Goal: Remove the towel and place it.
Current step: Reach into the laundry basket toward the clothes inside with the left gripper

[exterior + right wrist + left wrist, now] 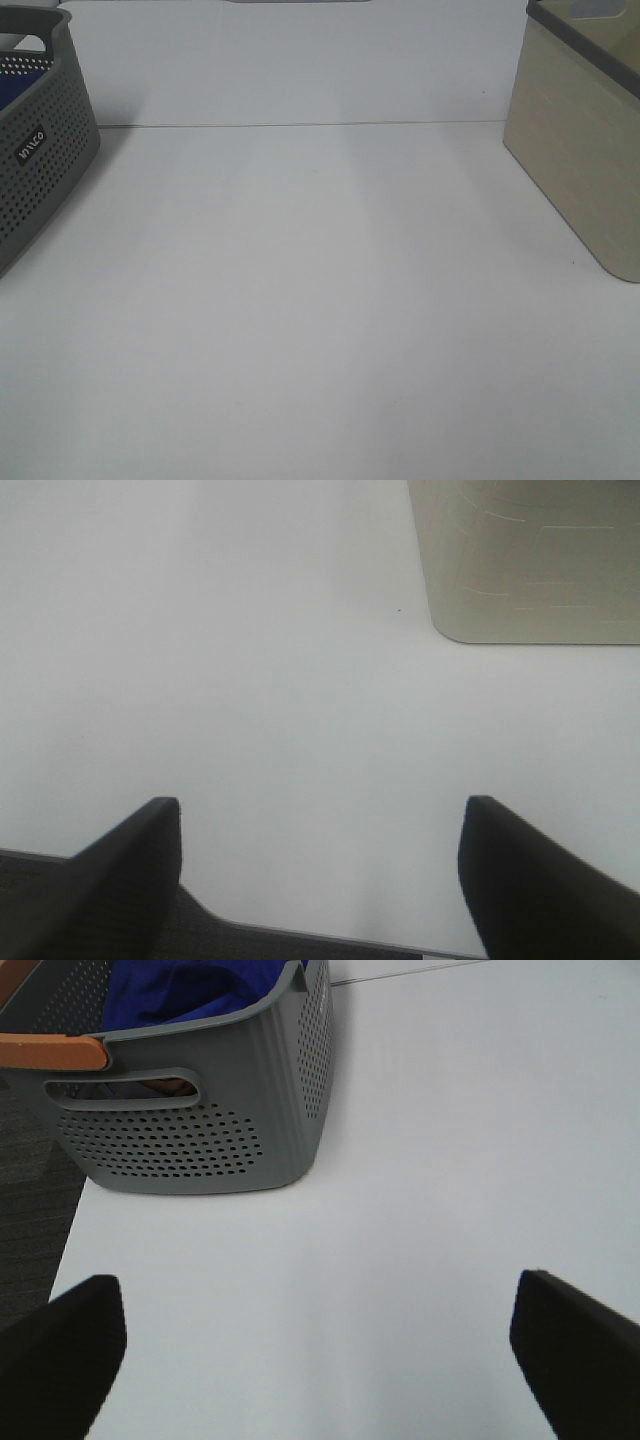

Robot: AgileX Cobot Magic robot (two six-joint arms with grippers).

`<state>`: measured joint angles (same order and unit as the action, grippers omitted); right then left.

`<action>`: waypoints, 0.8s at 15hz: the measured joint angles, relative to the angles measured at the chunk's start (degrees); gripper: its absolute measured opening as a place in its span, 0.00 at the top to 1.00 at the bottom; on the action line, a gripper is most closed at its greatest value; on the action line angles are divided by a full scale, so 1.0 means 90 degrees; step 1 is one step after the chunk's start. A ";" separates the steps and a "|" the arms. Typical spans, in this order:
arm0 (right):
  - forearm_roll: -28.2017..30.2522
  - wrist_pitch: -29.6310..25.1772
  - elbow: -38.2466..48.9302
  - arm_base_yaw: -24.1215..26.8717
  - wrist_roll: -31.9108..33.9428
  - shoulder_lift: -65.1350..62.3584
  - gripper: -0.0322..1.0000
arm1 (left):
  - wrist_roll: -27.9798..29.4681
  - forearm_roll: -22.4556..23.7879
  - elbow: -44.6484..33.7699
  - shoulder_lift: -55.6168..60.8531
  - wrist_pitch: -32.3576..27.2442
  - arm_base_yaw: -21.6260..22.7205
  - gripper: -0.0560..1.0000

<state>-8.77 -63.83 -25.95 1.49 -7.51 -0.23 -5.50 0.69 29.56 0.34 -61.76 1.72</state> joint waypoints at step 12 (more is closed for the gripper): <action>0.0000 0.0000 0.0000 0.0000 0.0000 0.0000 0.24 | -0.0064 0.0025 0.0000 0.0000 0.0000 0.0000 0.01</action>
<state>-8.77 -63.83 -25.95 1.49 -7.51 -0.23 -6.07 0.92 29.56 0.34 -61.76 1.72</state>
